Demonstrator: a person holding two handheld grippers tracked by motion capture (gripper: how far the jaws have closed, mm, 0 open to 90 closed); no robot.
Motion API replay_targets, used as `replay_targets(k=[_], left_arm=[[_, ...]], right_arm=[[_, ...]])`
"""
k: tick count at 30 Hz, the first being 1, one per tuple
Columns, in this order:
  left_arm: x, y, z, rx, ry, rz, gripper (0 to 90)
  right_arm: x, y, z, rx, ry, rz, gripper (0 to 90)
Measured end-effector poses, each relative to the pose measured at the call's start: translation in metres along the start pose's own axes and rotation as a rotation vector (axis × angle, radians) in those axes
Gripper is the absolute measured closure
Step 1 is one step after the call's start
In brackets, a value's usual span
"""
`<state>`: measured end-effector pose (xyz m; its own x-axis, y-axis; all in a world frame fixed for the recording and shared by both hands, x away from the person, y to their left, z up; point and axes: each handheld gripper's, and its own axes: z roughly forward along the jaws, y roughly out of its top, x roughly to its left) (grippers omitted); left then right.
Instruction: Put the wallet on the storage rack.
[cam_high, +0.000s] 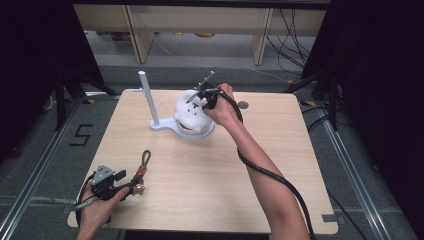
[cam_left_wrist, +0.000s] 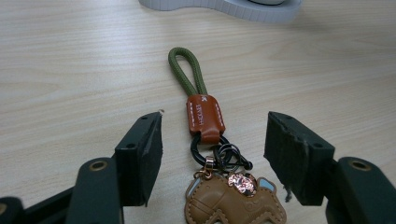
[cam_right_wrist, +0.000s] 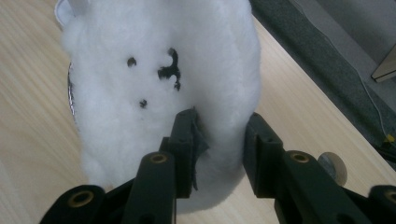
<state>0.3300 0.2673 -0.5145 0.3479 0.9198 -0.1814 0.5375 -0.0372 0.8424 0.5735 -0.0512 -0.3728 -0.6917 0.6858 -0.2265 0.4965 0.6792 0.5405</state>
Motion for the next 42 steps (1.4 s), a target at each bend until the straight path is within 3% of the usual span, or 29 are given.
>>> replay_targets(k=[16, 21, 29, 35, 37, 42], left_arm=[[0.0, 0.001, 0.001, 0.001, -0.004, 0.004, 36.4], [-0.001, 0.001, 0.0, 0.013, 0.007, 0.011, 36.3], [-0.002, 0.003, -0.001, -0.009, -0.002, 0.01, 36.1], [-0.002, 0.003, -0.001, -0.014, -0.004, 0.026, 35.0], [-0.003, 0.004, -0.001, -0.021, -0.004, 0.029, 34.8], [-0.004, 0.007, -0.001, -0.011, -0.001, 0.05, 34.4]], right_arm=[[-0.004, 0.001, -0.006, -0.056, 0.003, 0.065, 48.2], [-0.006, 0.001, -0.012, -0.079, 0.003, 0.088, 47.3], [-0.008, -0.004, -0.021, -0.108, 0.011, 0.099, 47.6], [-0.008, -0.019, -0.03, -0.121, 0.021, 0.124, 50.6], [-0.006, -0.027, -0.033, -0.11, 0.032, 0.153, 52.3], [-0.003, -0.057, -0.038, -0.107, 0.065, 0.181, 57.4]])
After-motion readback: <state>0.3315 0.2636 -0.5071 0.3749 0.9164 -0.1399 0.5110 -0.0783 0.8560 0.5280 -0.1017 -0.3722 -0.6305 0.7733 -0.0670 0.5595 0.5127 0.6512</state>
